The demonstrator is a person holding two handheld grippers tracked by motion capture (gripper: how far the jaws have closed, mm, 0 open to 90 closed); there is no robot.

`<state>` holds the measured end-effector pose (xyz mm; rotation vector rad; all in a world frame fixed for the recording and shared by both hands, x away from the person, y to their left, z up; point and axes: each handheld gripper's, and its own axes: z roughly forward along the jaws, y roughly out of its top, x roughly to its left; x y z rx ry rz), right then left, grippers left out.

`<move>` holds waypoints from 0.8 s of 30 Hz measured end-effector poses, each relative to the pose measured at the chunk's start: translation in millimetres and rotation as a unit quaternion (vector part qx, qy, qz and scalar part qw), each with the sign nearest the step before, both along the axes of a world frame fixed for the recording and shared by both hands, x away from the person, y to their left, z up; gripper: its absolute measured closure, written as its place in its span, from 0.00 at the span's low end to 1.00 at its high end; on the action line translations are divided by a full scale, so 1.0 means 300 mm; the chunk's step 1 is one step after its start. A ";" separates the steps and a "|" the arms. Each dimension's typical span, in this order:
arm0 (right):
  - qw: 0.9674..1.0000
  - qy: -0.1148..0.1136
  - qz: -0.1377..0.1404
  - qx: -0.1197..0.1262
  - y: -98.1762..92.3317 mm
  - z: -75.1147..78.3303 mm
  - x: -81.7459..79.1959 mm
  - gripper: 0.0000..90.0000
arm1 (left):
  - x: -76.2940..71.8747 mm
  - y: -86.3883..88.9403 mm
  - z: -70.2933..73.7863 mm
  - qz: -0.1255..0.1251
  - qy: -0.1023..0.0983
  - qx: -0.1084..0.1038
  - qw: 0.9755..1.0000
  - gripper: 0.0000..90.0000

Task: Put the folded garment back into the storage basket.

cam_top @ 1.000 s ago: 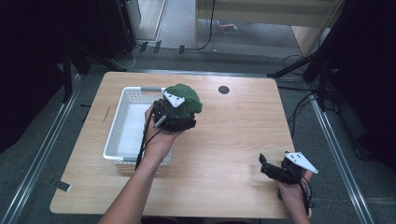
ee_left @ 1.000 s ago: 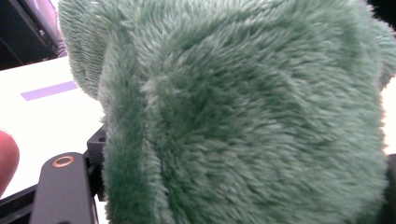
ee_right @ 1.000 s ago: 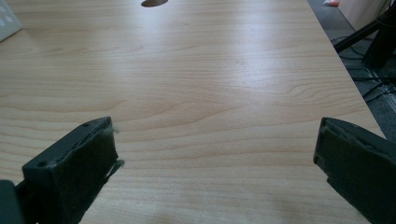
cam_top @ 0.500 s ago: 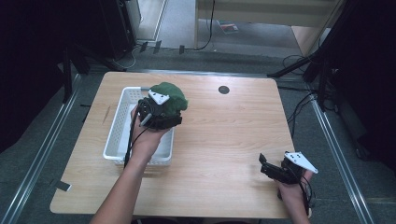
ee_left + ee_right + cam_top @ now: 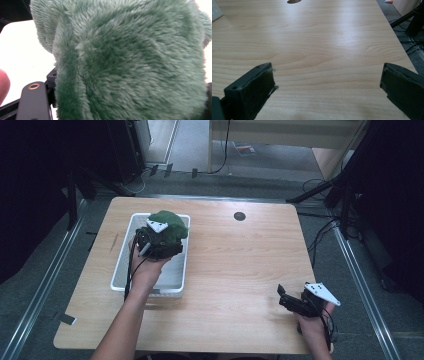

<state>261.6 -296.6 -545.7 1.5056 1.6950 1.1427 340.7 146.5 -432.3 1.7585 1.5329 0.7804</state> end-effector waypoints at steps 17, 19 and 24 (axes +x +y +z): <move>1.000 -0.001 -0.001 0.001 0.000 0.000 0.000 0.00 | 0.055 0.079 -0.093 0.025 0.006 0.020 0.999 0.22; 1.000 -0.001 0.000 0.002 0.000 0.000 0.000 0.00 | 0.063 0.082 -0.103 0.025 0.008 0.022 0.999 0.22; 1.000 -0.001 0.000 0.002 0.000 0.000 0.000 0.00 | 0.090 0.089 -0.141 0.024 0.013 0.025 0.999 0.22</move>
